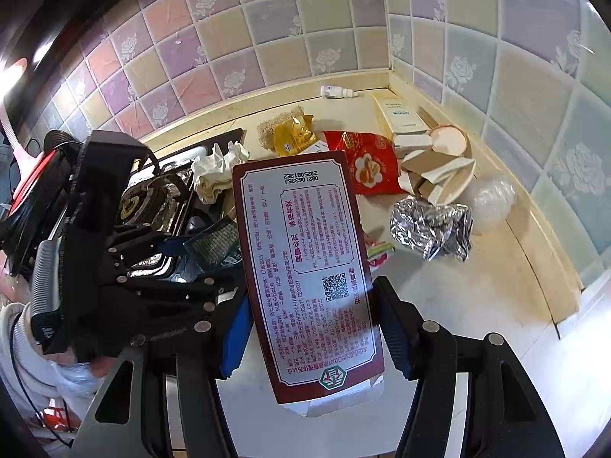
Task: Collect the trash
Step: 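Grasp the red-and-white box with the right tool while the left tool grasps the green drink carton, then carry both items down to the floor bin and release them inside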
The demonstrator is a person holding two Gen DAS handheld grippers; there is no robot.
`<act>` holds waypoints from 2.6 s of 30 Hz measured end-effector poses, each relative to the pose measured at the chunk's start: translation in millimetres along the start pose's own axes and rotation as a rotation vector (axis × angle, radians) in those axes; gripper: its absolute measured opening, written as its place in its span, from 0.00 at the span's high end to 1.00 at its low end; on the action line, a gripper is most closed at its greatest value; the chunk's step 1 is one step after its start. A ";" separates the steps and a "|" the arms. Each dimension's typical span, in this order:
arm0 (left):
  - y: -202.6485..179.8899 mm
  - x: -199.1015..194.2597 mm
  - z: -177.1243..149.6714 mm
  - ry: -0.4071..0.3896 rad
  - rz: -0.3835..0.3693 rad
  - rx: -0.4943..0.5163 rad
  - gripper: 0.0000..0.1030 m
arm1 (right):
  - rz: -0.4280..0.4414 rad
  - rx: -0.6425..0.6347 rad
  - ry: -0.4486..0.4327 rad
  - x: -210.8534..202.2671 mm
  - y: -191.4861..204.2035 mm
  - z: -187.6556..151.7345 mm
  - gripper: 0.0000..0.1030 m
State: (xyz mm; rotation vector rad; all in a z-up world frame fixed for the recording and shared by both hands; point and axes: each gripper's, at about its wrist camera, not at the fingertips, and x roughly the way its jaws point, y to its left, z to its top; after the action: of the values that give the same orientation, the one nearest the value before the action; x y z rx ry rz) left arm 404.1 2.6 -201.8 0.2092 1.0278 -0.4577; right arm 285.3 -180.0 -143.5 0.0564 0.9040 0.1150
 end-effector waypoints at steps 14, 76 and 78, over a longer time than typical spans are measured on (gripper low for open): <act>-11.7 -40.2 5.0 -0.080 -0.001 -0.012 0.67 | 0.018 0.016 -0.065 -30.3 -2.0 -9.4 0.41; -152.4 164.3 -367.7 0.209 -0.001 0.012 0.67 | -0.093 0.156 0.296 136.8 -38.0 -459.0 0.38; -151.1 184.2 -372.9 0.241 -0.010 0.020 0.66 | -0.092 0.177 0.301 157.8 -39.5 -466.8 0.37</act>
State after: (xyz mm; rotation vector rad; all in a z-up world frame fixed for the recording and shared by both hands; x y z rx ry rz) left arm 125.4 -40.1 -542.9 0.2816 1.2608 -0.4595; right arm 17.9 -199.5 -558.8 0.1654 1.2142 -0.0448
